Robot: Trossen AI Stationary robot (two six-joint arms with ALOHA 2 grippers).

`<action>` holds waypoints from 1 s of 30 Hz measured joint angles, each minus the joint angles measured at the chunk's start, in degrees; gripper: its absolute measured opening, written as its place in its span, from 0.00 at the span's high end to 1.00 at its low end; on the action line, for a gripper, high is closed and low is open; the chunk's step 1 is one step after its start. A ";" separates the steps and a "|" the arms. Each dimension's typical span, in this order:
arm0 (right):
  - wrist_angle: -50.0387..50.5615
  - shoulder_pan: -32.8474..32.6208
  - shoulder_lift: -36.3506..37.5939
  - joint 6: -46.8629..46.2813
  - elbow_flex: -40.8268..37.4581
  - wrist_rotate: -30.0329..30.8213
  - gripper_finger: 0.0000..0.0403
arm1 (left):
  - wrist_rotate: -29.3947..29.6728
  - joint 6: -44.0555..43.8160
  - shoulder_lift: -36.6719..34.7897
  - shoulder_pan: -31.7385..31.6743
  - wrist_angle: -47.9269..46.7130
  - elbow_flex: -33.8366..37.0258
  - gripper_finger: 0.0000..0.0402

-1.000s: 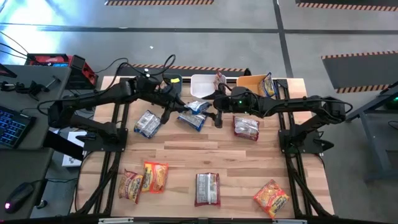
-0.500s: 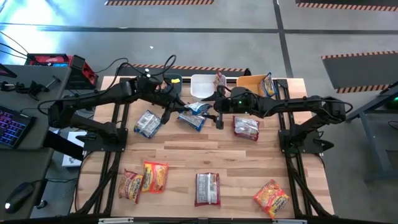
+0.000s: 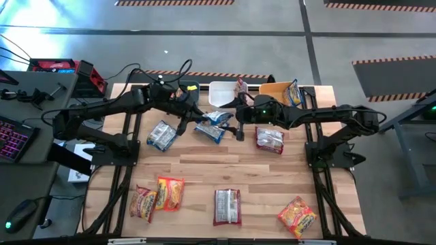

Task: Sort Maruchan noodles
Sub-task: Put the bottom blue noodle pack into the yellow bin

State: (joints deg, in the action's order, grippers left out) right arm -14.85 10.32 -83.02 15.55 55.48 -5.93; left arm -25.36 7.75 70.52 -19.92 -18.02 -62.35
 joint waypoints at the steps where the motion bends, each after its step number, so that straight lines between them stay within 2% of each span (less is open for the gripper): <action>1: -0.10 -0.40 -0.01 1.85 0.00 -0.14 0.09 | 0.00 0.00 0.00 0.00 0.00 0.00 0.99; 7: -0.84 -2.09 0.00 2.97 0.00 -0.10 0.13 | 0.00 -0.02 0.00 0.00 0.64 0.00 0.99; 21: -0.95 -2.07 -0.02 4.83 0.00 1.24 0.45 | -2.75 -2.31 0.00 0.00 2.12 0.00 0.98; 25: -1.36 -2.11 -0.02 5.50 0.00 1.25 0.55 | -2.60 -3.65 0.00 0.00 2.92 0.00 0.93; 30: -1.27 -2.11 -0.02 6.01 0.01 1.24 0.69 | -1.99 -3.24 -0.12 -0.27 2.97 0.00 0.81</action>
State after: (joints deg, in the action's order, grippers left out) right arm -16.12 8.21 -83.05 21.56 55.50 -4.69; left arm -27.36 4.51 70.40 -20.19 -15.05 -62.35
